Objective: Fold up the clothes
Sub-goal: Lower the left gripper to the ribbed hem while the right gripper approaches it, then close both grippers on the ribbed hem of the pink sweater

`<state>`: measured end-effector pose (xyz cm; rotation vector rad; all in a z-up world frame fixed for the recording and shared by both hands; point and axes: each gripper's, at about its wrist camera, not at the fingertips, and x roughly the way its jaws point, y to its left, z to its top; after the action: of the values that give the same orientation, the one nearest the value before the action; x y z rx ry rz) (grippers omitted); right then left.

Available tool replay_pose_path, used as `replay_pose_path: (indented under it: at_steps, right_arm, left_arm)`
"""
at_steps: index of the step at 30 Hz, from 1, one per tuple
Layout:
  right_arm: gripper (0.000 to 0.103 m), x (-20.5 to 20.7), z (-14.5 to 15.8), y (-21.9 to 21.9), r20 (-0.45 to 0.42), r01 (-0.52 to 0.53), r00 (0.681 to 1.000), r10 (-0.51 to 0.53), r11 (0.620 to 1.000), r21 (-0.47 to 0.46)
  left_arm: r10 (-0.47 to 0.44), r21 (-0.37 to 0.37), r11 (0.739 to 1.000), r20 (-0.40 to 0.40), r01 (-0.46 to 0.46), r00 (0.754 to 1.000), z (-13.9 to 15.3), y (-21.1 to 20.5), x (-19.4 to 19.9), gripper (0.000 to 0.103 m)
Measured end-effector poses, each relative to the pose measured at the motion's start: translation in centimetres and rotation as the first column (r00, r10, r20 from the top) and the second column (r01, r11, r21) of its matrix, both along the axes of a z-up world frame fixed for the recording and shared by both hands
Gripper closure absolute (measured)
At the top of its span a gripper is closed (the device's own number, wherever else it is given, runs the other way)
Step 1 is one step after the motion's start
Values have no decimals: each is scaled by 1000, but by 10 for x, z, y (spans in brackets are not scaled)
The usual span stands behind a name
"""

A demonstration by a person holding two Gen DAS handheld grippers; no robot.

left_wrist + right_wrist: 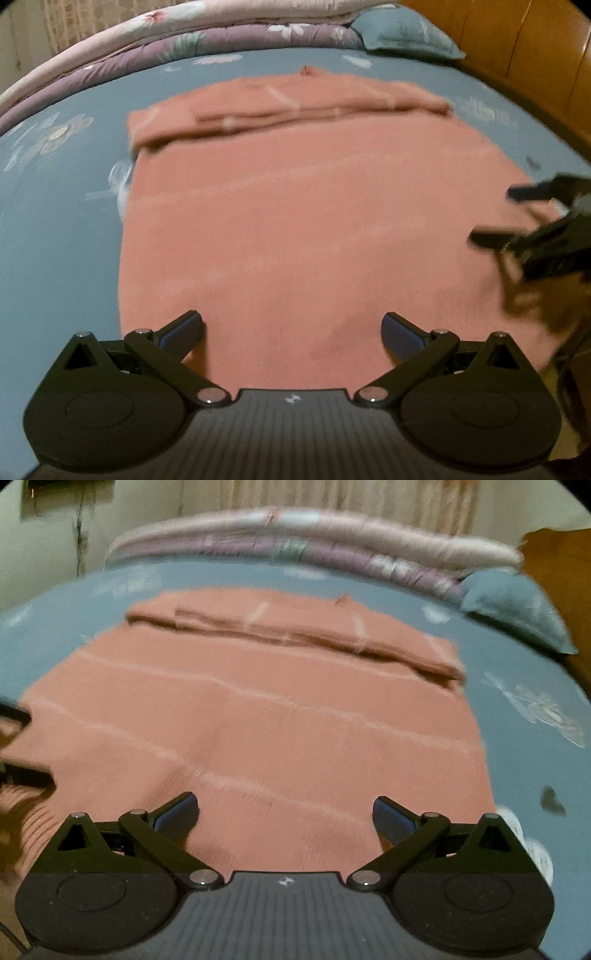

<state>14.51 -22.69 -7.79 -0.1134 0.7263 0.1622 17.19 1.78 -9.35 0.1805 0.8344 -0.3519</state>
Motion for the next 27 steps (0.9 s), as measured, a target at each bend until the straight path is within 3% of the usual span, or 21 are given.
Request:
replay_pose_path:
  at_steps: [7, 10, 13, 18, 21, 24, 27]
  right_arm:
    - [0, -72, -9, -11, 58, 17, 998, -20, 999, 46]
    - [0, -79, -6, -8, 80, 1, 997, -4, 999, 44]
    - [0, -70, 4, 6, 163, -33, 986, 28, 999, 29]
    - [0, -66, -15, 16, 105, -61, 993, 55, 996, 61]
    - [0, -99, -16, 7, 137, -72, 989, 62, 995, 67]
    - [0, -118, -12, 12, 142, -110, 984, 108, 994, 2]
    - [1, -130, -8, 24, 166, -169, 970, 178, 983, -70]
  left_arm:
    - [-13, -58, 998, 79, 18, 997, 3, 14, -57, 1]
    - [-69, -50, 996, 164, 78, 984, 11, 1, -59, 1]
    - [-108, -41, 992, 232, 121, 967, 14, -16, -48, 1]
    - [-115, -28, 992, 156, 121, 981, -3, -28, -47, 1]
    - [-137, 19, 991, 160, 135, 978, -7, -22, -70, 1]
    - [-158, 67, 987, 163, 149, 974, -11, -17, -93, 1]
    - [-166, 53, 986, 152, 159, 974, -7, -13, -106, 1]
